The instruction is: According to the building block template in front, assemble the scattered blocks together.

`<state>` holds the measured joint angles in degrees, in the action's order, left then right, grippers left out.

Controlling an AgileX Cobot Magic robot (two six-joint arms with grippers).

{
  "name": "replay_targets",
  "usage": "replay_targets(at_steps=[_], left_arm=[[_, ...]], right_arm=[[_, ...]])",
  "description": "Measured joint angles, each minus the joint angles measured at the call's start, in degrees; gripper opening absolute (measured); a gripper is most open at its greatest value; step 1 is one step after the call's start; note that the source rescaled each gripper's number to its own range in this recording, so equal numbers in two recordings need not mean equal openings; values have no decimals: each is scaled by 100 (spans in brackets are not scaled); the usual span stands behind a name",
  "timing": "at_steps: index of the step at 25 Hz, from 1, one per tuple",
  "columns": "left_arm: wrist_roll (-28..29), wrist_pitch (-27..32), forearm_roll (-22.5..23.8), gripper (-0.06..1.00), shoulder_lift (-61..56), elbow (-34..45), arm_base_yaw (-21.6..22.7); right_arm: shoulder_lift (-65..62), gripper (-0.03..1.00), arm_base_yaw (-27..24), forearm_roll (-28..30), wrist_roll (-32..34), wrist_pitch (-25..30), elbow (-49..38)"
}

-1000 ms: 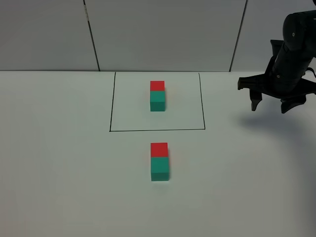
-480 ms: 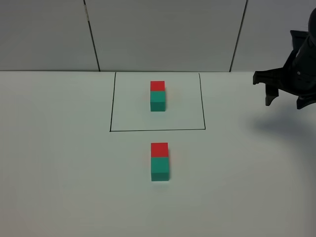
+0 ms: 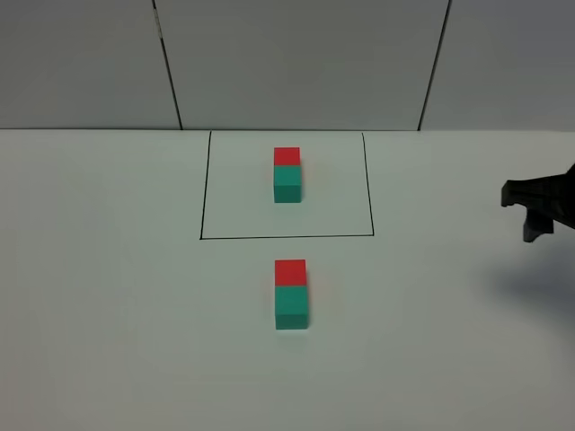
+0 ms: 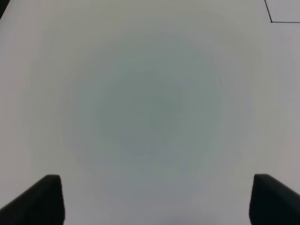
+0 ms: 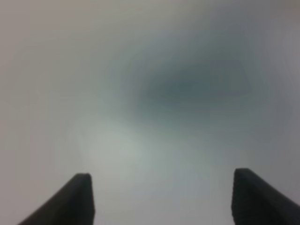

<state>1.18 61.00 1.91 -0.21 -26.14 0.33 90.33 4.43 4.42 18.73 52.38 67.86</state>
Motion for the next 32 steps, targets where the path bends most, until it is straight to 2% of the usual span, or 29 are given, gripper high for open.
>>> replay_targets(at_steps=[7,18,27,32], left_arm=[[0,0,0,87,0,0,0],[0,0,0,87,0,0,0],[-2,0,0,87,0,0,0],[-2,0,0,87,0,0,0]], right_arm=[[-1863,58,0,173,114,-185,-1268],[-4051,58,0,679,256,-69,-2858],[-5578,58,0,794,260,130,-3157],[-6136,58,0,856,254,591,-3157]])
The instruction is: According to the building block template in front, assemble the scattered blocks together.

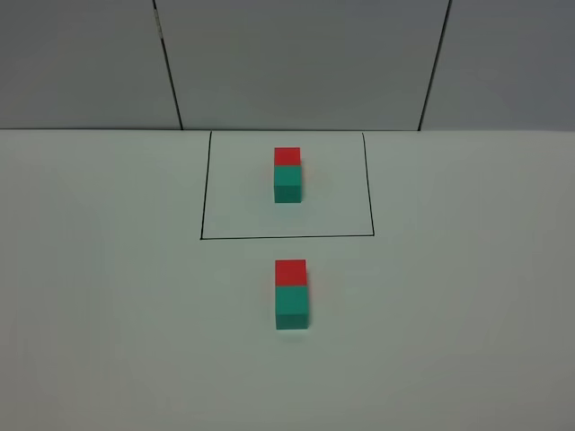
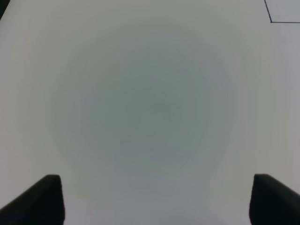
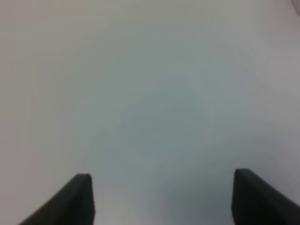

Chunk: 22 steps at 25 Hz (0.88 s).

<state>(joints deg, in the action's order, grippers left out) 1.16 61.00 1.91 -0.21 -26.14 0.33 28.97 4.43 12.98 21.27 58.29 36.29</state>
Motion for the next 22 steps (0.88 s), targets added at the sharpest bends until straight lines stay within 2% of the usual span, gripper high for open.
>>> replay_targets(at_steps=[6,16,22], left_arm=[[0,0,0,87,0,0,0],[0,0,0,87,0,0,0],[0,0,0,87,0,0,0]], right_arm=[[-548,58,-140,105,-11,406,0],[-1190,58,-283,-30,-145,405,-410],[-1489,58,-283,-157,-549,338,-496]])
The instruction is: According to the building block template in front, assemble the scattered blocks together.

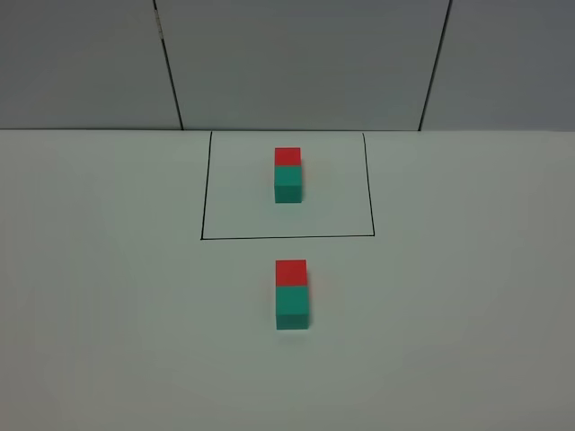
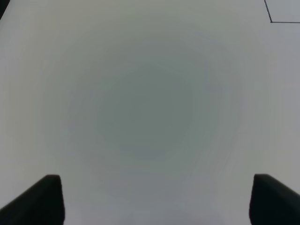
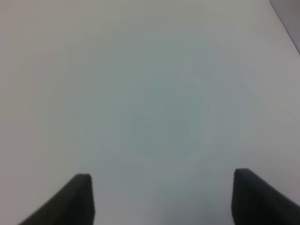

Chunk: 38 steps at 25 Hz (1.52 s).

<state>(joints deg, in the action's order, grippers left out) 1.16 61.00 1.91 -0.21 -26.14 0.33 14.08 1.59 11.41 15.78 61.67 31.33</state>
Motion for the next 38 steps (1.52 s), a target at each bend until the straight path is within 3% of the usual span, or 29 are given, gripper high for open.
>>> replay_targets(at_steps=[19,38], left_arm=[[0,0,0,87,0,0,0],[0,0,0,87,0,0,0]], right_arm=[[-707,58,0,-440,-473,-54,-240],[-1184,58,0,-451,-497,-49,-240]])
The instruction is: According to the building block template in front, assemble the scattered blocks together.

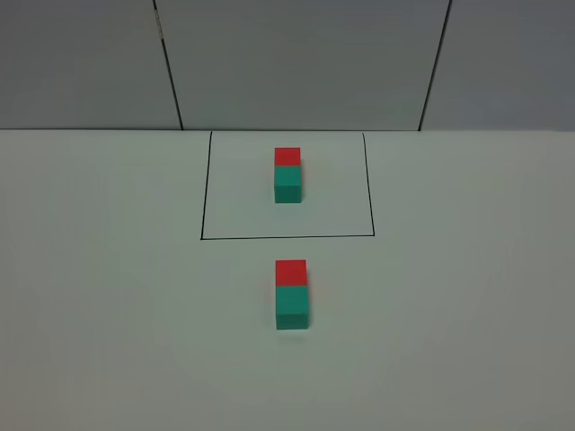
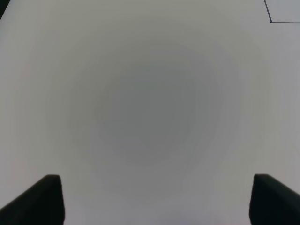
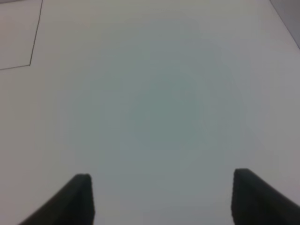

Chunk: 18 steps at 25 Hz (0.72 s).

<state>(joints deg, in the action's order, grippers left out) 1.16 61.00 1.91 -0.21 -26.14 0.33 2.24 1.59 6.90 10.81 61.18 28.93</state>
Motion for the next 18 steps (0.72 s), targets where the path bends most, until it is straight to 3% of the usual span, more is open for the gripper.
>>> replay_targets(at_steps=[18], left_arm=[[0,0,0,87,0,0,0]], right_arm=[[-10,58,0,0,0,0,0]])
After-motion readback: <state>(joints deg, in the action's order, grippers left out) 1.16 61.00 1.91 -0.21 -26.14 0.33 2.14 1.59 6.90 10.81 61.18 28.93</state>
